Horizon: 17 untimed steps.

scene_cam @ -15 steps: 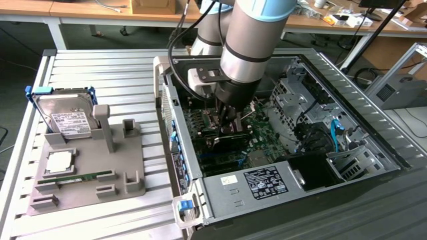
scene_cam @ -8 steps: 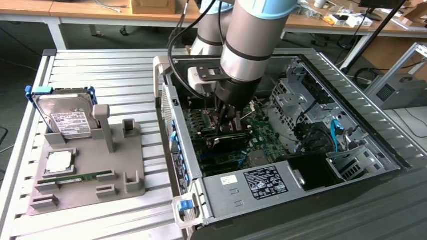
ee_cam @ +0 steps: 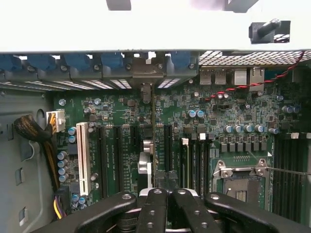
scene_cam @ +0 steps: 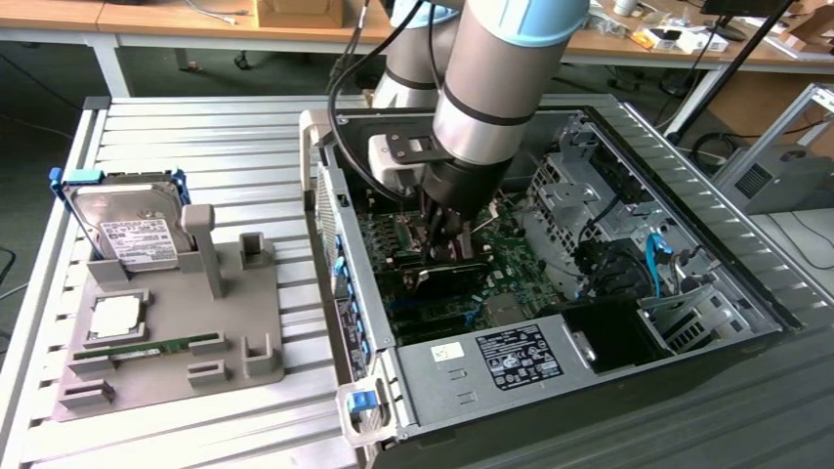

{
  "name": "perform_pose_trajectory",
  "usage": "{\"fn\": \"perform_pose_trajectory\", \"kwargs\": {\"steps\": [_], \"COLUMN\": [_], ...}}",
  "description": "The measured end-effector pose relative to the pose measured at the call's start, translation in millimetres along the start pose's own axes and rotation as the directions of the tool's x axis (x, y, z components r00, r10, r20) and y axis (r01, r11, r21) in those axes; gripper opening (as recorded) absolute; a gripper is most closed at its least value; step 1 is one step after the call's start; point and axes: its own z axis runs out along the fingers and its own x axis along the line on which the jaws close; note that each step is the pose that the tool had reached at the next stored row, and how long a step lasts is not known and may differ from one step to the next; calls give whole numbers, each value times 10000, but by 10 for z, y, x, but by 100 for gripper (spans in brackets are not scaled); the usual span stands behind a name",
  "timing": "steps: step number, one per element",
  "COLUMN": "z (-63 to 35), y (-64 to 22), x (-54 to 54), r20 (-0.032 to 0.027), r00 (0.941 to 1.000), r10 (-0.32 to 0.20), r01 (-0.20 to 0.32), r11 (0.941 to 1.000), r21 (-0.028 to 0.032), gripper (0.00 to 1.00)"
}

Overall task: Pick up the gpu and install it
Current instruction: 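Press down on the gpu until it lock into place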

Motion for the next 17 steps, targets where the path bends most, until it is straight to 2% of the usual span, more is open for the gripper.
{"fn": "perform_pose_trajectory", "kwargs": {"steps": [3, 17], "z": [-1, 6], "y": [0, -14], "x": [20, 43], "r20": [47, 89], "r00": [10000, 10000], "r10": [1, 1], "r01": [-1, -1], "r11": [10000, 10000], "r21": [0, -1], "gripper": [11, 11]}}
